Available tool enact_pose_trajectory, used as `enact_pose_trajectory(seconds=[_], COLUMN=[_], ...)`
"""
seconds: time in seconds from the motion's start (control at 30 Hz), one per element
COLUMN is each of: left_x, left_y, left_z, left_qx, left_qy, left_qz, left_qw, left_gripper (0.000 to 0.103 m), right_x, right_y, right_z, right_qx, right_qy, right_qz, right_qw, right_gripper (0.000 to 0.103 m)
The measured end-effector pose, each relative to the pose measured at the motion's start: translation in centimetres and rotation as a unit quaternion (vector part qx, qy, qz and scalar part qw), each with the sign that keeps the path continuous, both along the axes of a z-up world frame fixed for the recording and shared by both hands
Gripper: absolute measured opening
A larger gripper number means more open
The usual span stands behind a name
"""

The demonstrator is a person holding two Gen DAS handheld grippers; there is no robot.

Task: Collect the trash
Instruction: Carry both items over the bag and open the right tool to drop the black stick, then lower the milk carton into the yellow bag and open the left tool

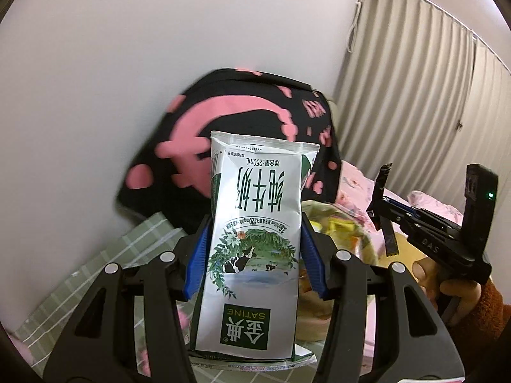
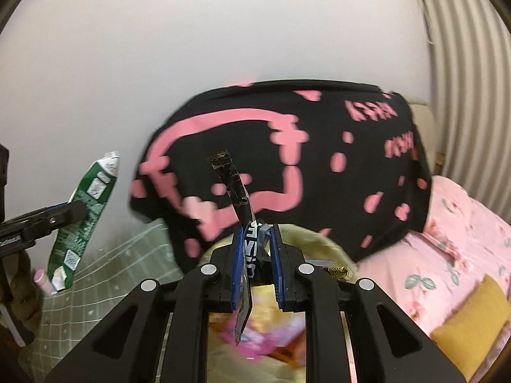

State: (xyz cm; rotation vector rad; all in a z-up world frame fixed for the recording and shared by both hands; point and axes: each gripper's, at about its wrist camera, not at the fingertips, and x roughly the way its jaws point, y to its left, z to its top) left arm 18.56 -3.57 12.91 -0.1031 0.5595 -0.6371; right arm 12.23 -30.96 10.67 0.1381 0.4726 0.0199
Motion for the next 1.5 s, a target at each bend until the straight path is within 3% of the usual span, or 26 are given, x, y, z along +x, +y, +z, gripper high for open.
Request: enact_pose_trajectory(seconds=[0.17, 0.4, 0.57, 0.67, 0.77, 0.83, 0.9, 1.0, 1.13, 1.27, 1.4, 1.5], left_x=[1.7, 1.7, 2.0, 2.1, 2.1, 2.2, 2.4, 2.8, 2.8, 3.2, 4.4, 5.2], left_y=[-4.0, -4.1, -2.5, -1.8, -1.5, -1.5, -1.8, -3.1, -5.9, -10.5, -16.4, -19.4], left_z=[-0.5, -0.6, -1.3, -1.9, -2.3, -2.6, -2.8, -3.0, -3.3, -4.7, -7.4, -9.7], left_qx=[0.002, 0.002, 0.001, -0.003, 0.003, 0.004, 0.0, -0.003, -0.005, 0.014, 0.063, 0.112], left_qy=[0.003, 0.004, 0.016, 0.027, 0.032, 0.037, 0.044, 0.045, 0.039, 0.05, 0.079, 0.096], left_qz=[-0.028, -0.016, 0.01, 0.021, 0.025, 0.025, 0.02, 0.001, -0.047, -0.115, -0.172, -0.166], left_qw=[0.9996, 0.9999, 0.9998, 0.9994, 0.9992, 0.999, 0.9988, 0.999, 0.9981, 0.992, 0.9799, 0.9751], left_gripper=[0.05, 0.049, 0.05, 0.05, 0.05, 0.05, 0.05, 0.05, 0.05, 0.05, 0.05, 0.048], right_x=[-0.3, 1.3, 4.8, 6.6, 7.0, 6.6, 5.9, 4.5, 1.5, -2.5, -5.9, -8.2], right_y=[-3.5, -3.7, -0.9, 0.5, 0.4, 0.2, 0.3, 0.1, -0.8, -3.1, -5.2, -6.5], right_z=[-0.5, -2.0, -6.3, -9.6, -11.1, -10.8, -10.1, -8.6, -6.1, -5.1, -5.7, -6.4], right_qx=[0.025, 0.057, 0.072, 0.047, 0.049, 0.061, 0.056, 0.056, 0.026, 0.035, 0.037, 0.057], right_qy=[0.005, 0.031, 0.106, 0.166, 0.182, 0.175, 0.163, 0.143, 0.109, 0.092, 0.107, 0.106], right_qz=[-0.032, 0.004, 0.063, 0.066, 0.057, 0.062, 0.066, 0.066, 0.006, -0.089, -0.174, -0.204], right_qw=[0.999, 0.998, 0.99, 0.983, 0.98, 0.981, 0.983, 0.986, 0.994, 0.991, 0.978, 0.972], right_gripper=[0.017, 0.017, 0.017, 0.017, 0.017, 0.02, 0.041, 0.043, 0.043, 0.043, 0.043, 0.043])
